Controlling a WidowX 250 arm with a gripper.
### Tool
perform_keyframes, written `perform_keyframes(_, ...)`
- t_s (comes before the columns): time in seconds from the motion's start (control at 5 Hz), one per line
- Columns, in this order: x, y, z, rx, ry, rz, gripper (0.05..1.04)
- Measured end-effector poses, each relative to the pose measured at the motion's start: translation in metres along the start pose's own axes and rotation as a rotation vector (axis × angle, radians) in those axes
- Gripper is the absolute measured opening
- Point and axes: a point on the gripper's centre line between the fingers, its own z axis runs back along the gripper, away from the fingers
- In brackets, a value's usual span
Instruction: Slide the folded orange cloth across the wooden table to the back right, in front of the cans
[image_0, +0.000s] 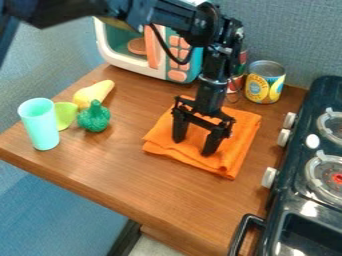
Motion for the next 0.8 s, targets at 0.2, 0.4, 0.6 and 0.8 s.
perform_keyframes(0.2, 0.009, -0.001, 0.001, 0.006, 0.013, 0.007, 1.002)
perform_keyframes(0.4, 0.008, 0.001, 0.003, 0.023, 0.014, 0.018, 1.002)
perform_keyframes(0.6, 0.008, 0.003, 0.005, 0.022, 0.010, 0.024, 1.002)
perform_keyframes(0.8, 0.015, -0.001, 0.014, -0.003, -0.041, 0.017, 1.001)
